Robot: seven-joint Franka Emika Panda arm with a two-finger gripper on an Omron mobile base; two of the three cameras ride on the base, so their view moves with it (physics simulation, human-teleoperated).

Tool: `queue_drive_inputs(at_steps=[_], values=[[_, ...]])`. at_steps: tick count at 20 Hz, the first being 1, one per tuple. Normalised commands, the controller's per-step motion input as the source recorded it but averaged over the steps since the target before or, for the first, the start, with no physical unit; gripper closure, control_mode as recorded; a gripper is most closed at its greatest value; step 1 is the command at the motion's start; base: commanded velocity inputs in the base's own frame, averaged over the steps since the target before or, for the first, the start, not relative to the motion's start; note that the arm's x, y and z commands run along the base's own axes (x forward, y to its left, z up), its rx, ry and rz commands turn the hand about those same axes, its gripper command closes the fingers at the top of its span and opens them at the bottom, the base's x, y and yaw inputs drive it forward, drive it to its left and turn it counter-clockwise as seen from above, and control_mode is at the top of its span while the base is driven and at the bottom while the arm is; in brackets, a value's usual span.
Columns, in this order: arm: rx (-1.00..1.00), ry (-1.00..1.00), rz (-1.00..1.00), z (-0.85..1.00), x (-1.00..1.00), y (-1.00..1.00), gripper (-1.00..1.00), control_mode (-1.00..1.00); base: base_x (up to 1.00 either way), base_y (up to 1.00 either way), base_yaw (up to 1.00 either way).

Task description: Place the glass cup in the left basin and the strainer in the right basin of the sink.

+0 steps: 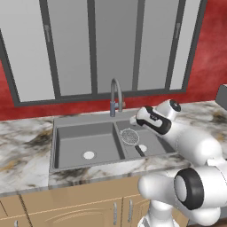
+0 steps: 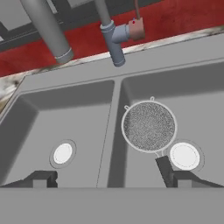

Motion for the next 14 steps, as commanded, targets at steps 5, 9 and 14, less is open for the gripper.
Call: queue_drive_inputs(at_steps=[5,9,14], values=[[-0.07,0.0,0.0,0.0,0.0,-0.24,-1.0,-1.0,0.0,0.0,0.0],[-0.03,0.0,0.0,0.0,0.0,-0.23,-1.0,-1.0,0.0,0.0,0.0],[0.0,0.0,0.0,0.0,0.0,-0.32,-1.0,-1.0,0.0,0.0,0.0]])
